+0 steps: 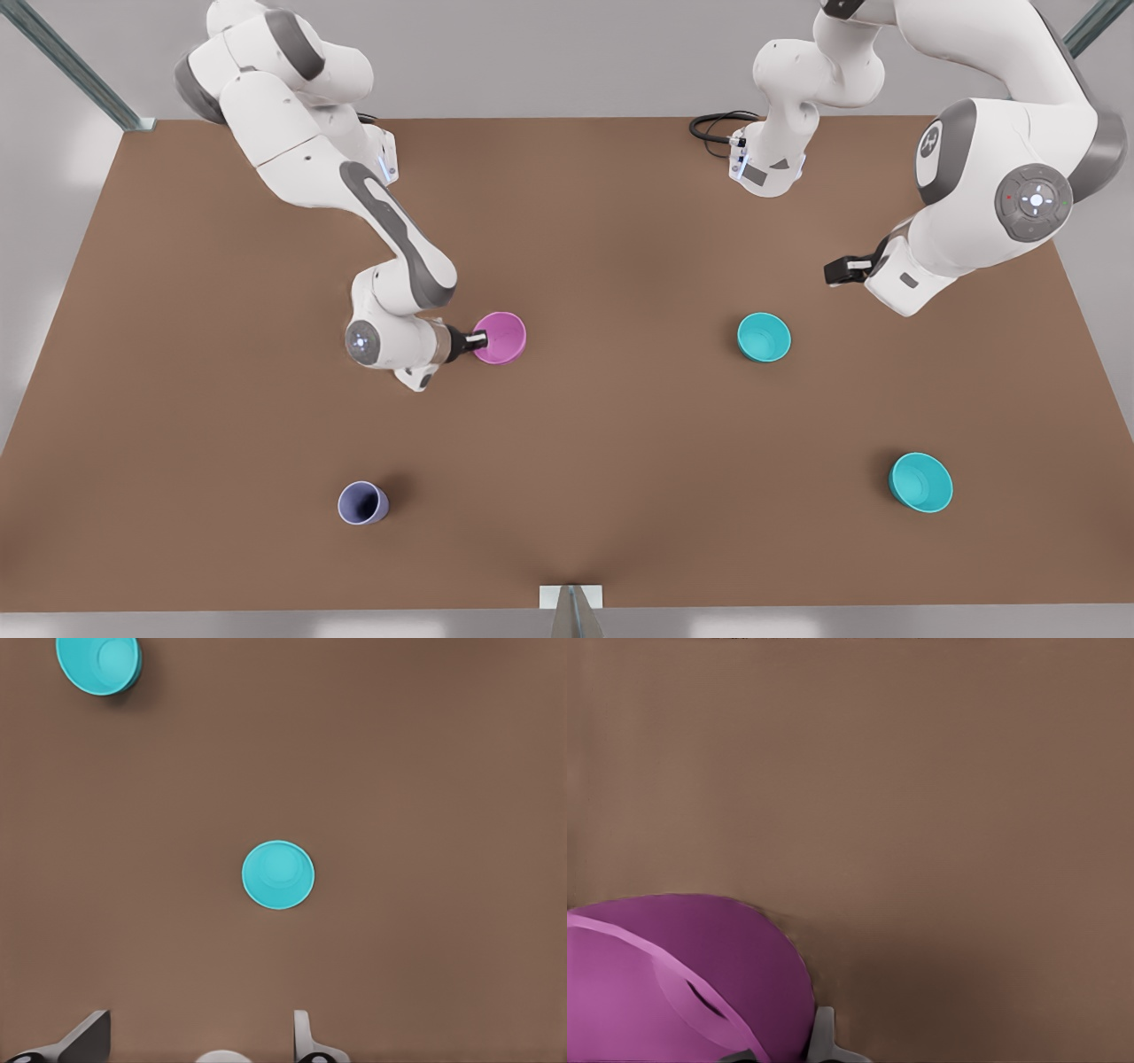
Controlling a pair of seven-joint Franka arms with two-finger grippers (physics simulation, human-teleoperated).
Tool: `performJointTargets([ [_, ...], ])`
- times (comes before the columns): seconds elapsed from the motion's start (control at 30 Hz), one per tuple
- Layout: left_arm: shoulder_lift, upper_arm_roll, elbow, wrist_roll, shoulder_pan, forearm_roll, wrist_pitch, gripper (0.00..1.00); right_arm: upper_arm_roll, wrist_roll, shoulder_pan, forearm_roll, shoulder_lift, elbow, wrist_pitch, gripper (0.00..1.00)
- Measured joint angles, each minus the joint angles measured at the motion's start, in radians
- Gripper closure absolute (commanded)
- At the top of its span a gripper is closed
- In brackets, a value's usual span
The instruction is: Stack the blue bowl on the pink bowl
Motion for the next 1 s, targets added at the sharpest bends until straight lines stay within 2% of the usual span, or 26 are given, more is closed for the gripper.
performJointTargets([
  [0.13, 0.003, 0.000, 0.000, 0.001, 0.000, 0.000, -0.002, 0.00, -0.142, 0.145, 0.291, 0.025, 0.231, 0.381, 0.032, 0.79],
  [0.2, 0.004, 0.001, 0.000, 0.001, 0.000, 0.001, -0.004, 0.00, -0.212, 0.216, 0.387, 0.030, 0.326, 0.510, 0.048, 0.79],
  [0.4, 0.097, 0.017, 0.046, -0.007, -0.002, -0.079, 0.005, 0.00, -0.272, 0.391, 0.471, 0.032, 0.426, 0.587, 0.104, 0.79],
  [0.43, 0.123, 0.031, 0.049, -0.006, 0.010, -0.091, 0.015, 0.00, -0.274, 0.414, 0.473, 0.032, 0.429, 0.589, 0.111, 0.68],
  [0.47, 0.153, 0.043, 0.047, 0.000, 0.028, -0.101, 0.028, 0.00, -0.275, 0.439, 0.474, 0.029, 0.430, 0.590, 0.115, 0.00],
  [0.53, 0.193, 0.054, -0.046, 0.017, 0.059, -0.123, 0.090, 0.00, -0.279, 0.483, 0.475, 0.025, 0.422, 0.591, 0.118, 0.00],
  [0.6, 0.172, 0.064, -0.244, 0.051, 0.077, -0.141, 0.198, 0.00, -0.290, 0.522, 0.469, 0.024, 0.380, 0.590, 0.098, 0.00],
  [0.7, 0.153, 0.067, -0.505, 0.127, 0.081, -0.156, 0.375, 0.00, -0.311, 0.574, 0.381, 0.018, 0.231, 0.587, -0.044, 0.00],
  [0.77, 0.146, 0.067, -0.618, 0.174, 0.084, -0.161, 0.479, 0.00, -0.311, 0.594, 0.250, -0.009, 0.115, 0.580, -0.221, 0.00],
  [0.87, 0.149, 0.066, -0.678, 0.234, 0.084, -0.185, 0.617, 0.00, -0.315, 0.574, -0.004, -0.080, -0.014, 0.598, -0.546, 0.00],
  [0.93, 0.158, 0.066, -0.696, 0.270, 0.084, -0.222, 0.684, 0.00, -0.317, 0.527, -0.091, -0.215, -0.079, 0.718, -0.769, 0.00],
  [1.0, 0.183, 0.065, -0.703, 0.301, 0.082, -0.246, 0.733, 0.00, -0.323, 0.469, -0.110, -0.357, -0.148, 0.828, -0.958, 0.00],
])
